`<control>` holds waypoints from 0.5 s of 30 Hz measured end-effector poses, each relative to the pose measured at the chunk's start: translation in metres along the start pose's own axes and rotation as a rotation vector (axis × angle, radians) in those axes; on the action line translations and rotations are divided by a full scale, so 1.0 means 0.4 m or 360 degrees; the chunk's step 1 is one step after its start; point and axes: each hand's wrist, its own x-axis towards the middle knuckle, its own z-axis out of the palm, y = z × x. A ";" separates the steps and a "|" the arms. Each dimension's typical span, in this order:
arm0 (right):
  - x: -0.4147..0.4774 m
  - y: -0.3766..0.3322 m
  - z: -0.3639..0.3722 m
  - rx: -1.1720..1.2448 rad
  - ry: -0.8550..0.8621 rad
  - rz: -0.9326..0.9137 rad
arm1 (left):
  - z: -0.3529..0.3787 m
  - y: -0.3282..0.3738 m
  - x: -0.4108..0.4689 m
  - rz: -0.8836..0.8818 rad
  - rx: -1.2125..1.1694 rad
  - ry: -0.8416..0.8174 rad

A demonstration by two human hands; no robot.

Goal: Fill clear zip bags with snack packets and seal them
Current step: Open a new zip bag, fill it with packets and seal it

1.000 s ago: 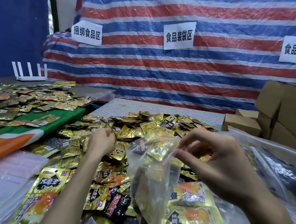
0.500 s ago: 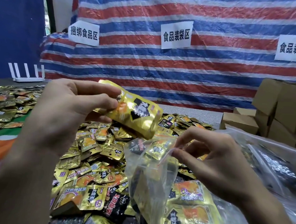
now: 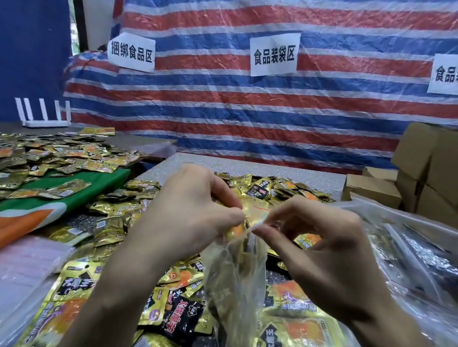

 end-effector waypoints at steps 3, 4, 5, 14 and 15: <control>0.000 -0.002 -0.001 0.0000 0.0085 0.0008 | 0.009 0.001 0.007 0.0068 0.0132 -0.0182; 0.000 -0.003 -0.001 -0.0012 0.0099 0.0011 | 0.011 0.003 0.007 0.0101 0.0158 -0.0273; 0.000 -0.003 -0.001 -0.0025 0.0113 0.0015 | 0.012 0.006 0.007 0.0136 0.0166 -0.0384; -0.003 -0.008 0.002 -0.0133 0.0215 0.0059 | -0.026 -0.022 -0.001 0.0528 0.0302 -0.0842; -0.001 -0.011 0.000 -0.0135 0.0209 0.0058 | -0.037 -0.030 0.003 0.0563 0.0312 -0.0733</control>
